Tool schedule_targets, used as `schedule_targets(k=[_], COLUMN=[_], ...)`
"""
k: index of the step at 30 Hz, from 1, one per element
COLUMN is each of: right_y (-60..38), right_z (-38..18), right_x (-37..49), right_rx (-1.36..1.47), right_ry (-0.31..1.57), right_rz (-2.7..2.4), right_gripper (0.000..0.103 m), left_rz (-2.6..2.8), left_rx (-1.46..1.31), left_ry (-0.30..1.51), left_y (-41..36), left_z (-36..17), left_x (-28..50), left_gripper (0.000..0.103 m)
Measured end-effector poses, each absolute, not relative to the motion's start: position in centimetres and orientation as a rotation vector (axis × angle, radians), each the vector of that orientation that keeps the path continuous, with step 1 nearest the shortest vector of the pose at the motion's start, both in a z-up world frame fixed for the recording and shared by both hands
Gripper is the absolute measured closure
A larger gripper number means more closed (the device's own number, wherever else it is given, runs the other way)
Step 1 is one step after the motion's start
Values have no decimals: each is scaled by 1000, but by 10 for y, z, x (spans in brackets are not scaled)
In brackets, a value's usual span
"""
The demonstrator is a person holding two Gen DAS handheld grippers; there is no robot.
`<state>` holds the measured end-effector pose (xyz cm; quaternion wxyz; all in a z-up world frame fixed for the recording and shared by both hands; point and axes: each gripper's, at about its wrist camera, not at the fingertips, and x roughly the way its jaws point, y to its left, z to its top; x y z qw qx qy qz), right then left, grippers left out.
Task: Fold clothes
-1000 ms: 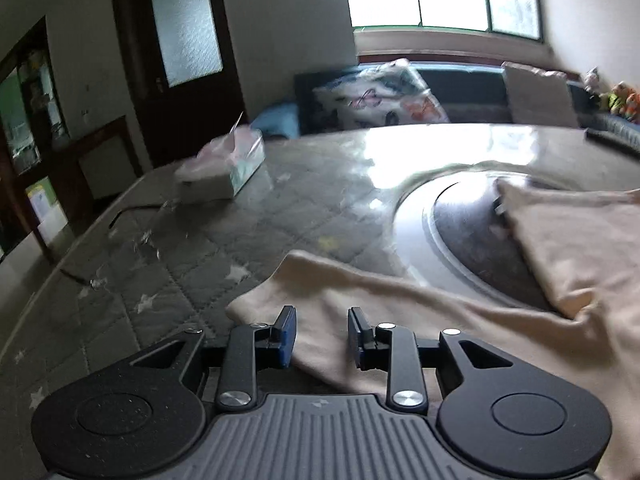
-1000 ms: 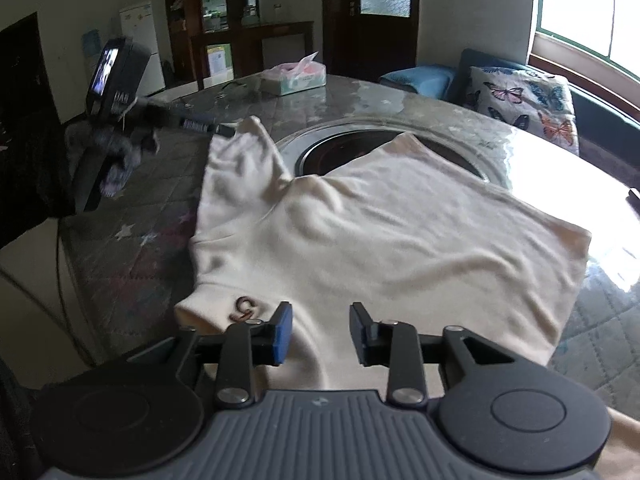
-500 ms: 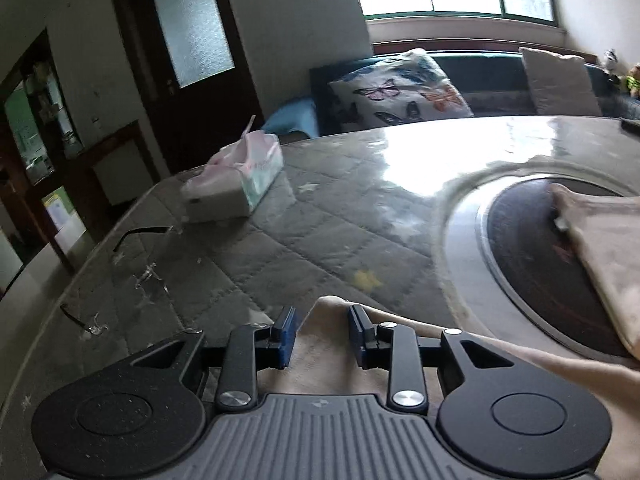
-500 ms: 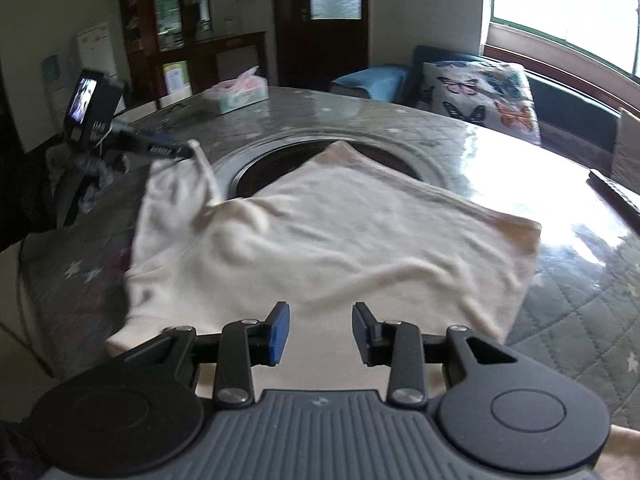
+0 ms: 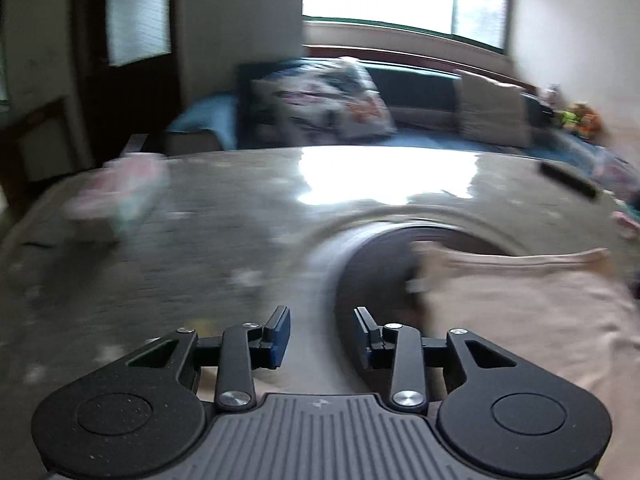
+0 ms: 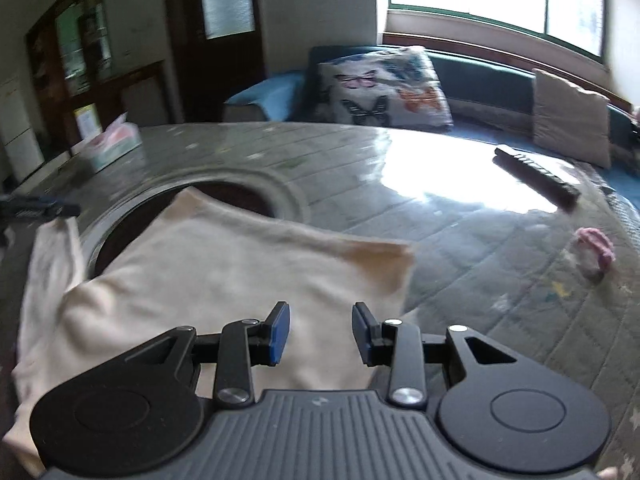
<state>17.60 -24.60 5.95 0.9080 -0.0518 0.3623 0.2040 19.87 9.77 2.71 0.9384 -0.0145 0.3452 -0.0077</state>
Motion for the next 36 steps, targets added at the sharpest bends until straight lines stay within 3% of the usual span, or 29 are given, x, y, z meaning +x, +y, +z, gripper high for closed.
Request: schedule_targets(k=[12, 15, 17, 20, 30, 36], right_y=[-269, -266, -263, -259, -227, -218], right_z=[34, 31, 31, 32, 36, 52], right_x=[242, 248, 251, 255, 295, 288], right_rx=[-21, -27, -32, -39, -87, -140], right_ry=[812, 818, 817, 808, 778, 760], right_rz=[346, 363, 368, 370, 385, 385], right_gripper=[69, 82, 91, 99, 100, 94], left_rz=[-124, -133, -142, -133, -32, -27], left_rx=[1, -4, 7, 17, -23, -43], left_ry=[772, 770, 767, 748, 736, 725], left_y=[40, 39, 38, 39, 68, 80], left_z=[1, -3, -5, -6, -5, 7], left_x=[268, 274, 277, 278, 298, 285], left_gripper=[59, 61, 87, 95, 96, 91])
